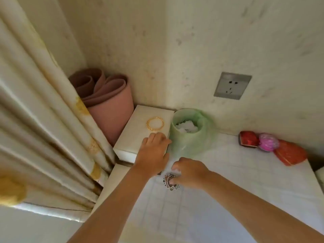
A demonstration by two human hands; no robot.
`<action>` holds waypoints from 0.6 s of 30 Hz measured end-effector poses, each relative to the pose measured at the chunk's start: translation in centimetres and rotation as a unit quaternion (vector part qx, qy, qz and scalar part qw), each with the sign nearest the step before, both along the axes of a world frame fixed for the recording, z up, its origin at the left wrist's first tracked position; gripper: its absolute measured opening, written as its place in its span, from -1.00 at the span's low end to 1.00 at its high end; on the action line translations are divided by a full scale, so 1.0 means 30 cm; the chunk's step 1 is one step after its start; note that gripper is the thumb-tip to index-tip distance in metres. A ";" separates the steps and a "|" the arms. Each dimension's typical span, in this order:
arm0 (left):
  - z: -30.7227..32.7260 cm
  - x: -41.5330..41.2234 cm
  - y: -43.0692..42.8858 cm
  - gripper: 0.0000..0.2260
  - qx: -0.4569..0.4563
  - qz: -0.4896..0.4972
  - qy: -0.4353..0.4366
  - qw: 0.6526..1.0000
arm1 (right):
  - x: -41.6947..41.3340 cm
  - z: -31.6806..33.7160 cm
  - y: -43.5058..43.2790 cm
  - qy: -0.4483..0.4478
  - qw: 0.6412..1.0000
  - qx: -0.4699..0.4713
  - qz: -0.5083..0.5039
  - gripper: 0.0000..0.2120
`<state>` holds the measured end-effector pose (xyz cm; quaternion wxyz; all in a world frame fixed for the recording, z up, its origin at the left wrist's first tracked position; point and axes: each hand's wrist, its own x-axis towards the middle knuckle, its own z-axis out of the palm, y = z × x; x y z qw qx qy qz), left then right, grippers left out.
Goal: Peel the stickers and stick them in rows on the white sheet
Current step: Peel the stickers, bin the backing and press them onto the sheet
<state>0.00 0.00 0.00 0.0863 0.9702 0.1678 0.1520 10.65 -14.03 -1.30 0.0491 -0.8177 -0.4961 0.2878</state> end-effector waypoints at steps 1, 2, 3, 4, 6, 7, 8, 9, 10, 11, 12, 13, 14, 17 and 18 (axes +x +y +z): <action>-0.019 0.001 0.002 -0.67 0.026 -0.005 -0.020 0.999 | -0.004 -0.023 0.005 -0.017 1.000 -0.002 0.006 -0.47; -0.037 0.001 0.002 -0.67 0.045 0.000 -0.042 0.998 | -0.007 -0.045 0.009 -0.047 0.999 -0.007 0.015 -0.47; -0.057 0.007 0.005 -0.67 0.064 -0.001 -0.064 0.996 | -0.006 -0.072 0.011 -0.062 0.998 -0.001 0.019 -0.49; -0.065 0.013 0.006 -0.68 0.074 0.002 -0.088 0.993 | -0.004 -0.090 0.011 -0.065 0.998 0.006 0.007 -0.52; -0.093 0.010 -0.006 -0.70 0.088 -0.003 -0.118 0.989 | -0.010 -0.120 0.005 -0.030 0.999 0.036 -0.024 -0.62; -0.101 0.003 -0.016 -0.72 0.093 -0.001 -0.133 0.987 | -0.009 -0.132 -0.002 -0.006 0.998 0.051 -0.043 -0.67; -0.107 -0.004 -0.026 -0.74 0.094 0.001 -0.148 0.984 | -0.009 -0.140 -0.011 0.014 0.997 0.059 -0.056 -0.71; -0.107 -0.012 -0.040 -0.75 0.092 -0.002 -0.158 0.983 | -0.010 -0.149 -0.018 0.042 0.994 0.069 -0.076 -0.72; -0.105 -0.023 -0.053 -0.75 0.087 -0.007 -0.165 0.983 | -0.015 -0.152 -0.027 0.066 0.990 0.080 -0.096 -0.73; -0.102 -0.037 -0.070 -0.75 0.077 -0.012 -0.172 0.982 | -0.021 -0.154 -0.036 0.086 0.985 0.095 -0.116 -0.75; -0.104 -0.053 -0.086 -0.76 0.069 -0.018 -0.179 0.981 | -0.028 -0.153 -0.048 0.099 0.980 0.108 -0.132 -0.78; -0.104 -0.070 -0.099 -0.78 0.061 -0.025 -0.182 0.981 | -0.034 -0.150 -0.058 0.110 0.975 0.124 -0.150 -0.82; -0.108 -0.085 -0.109 -0.78 0.051 -0.036 -0.184 0.981 | -0.040 -0.144 -0.070 0.120 0.969 0.139 -0.168 -0.85; -0.118 -0.133 -0.144 -0.80 0.004 -0.062 -0.171 0.983 | -0.055 -0.132 -0.095 0.142 0.952 0.160 -0.219 -0.89; -0.126 -0.149 -0.155 -0.80 0.002 -0.069 -0.161 0.985 | -0.062 -0.131 -0.103 0.155 0.946 0.158 -0.236 -0.82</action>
